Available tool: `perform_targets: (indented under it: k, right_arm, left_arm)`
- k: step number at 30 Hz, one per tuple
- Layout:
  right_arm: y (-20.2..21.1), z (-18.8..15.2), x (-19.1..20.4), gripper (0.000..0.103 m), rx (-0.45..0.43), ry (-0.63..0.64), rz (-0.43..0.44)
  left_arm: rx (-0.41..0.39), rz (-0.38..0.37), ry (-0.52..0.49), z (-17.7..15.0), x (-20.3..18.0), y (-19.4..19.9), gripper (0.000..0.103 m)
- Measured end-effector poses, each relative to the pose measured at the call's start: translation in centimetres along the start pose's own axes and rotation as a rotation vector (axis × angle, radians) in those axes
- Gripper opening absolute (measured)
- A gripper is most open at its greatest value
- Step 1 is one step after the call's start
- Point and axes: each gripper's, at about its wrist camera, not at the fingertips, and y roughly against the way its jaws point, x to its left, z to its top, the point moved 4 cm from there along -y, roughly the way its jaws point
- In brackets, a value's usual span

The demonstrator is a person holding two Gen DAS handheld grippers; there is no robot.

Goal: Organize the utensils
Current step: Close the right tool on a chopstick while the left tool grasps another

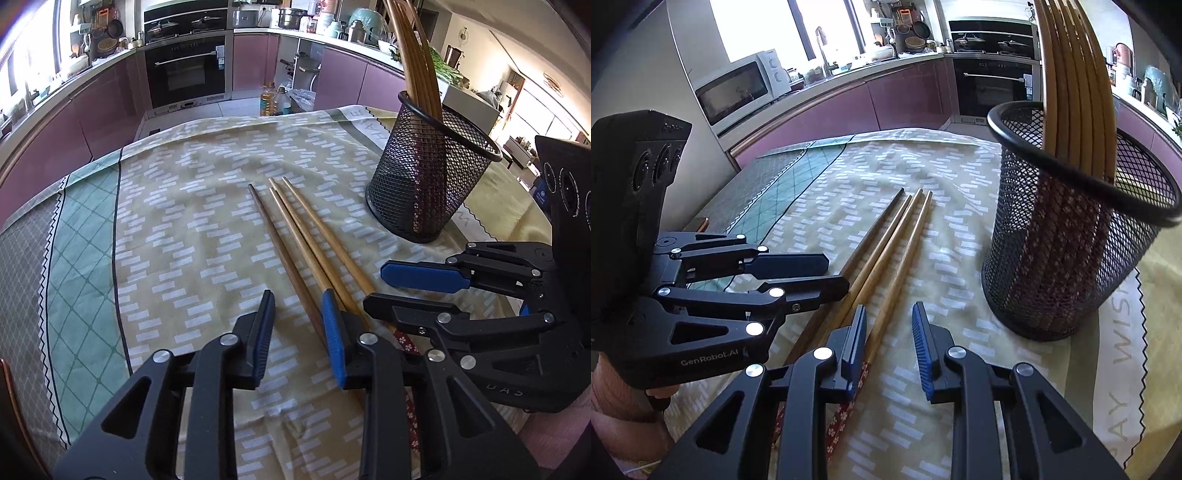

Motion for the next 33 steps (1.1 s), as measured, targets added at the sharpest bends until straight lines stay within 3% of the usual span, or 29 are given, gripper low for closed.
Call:
perform_targets:
  k: [5,10,14,20,33]
  right_arm:
    - [-0.5,0.6,-0.1,0.023,-0.005,-0.005,-0.004]
    - [-0.5,0.5,-0.8,0.010,-0.011,-0.051,0.018]
    - [-0.1,0.3,-1.3,0.007,-0.021,-0.089,0.028]
    - [1.1,0.0,-1.2,0.006,-0.045,-0.092,0.067]
    - [0.3,-0.5,-0.1,0.009,0.013,-0.044,0.070]
  left_arm:
    - [0.011,-0.013,0.014,0.5,0.3,-0.6,0.017]
    - [-0.004,-0.012,0.038,0.4,0.4,-0.7,0.012]
    - [-0.019,-0.024,0.072,-0.2,0.5,-0.1,0.009]
    - [-0.050,-0.048,0.098,-1.0,0.7,1.6,0.008]
    - [0.003,-0.076,0.054,-2.1,0.0,1.2,0.009]
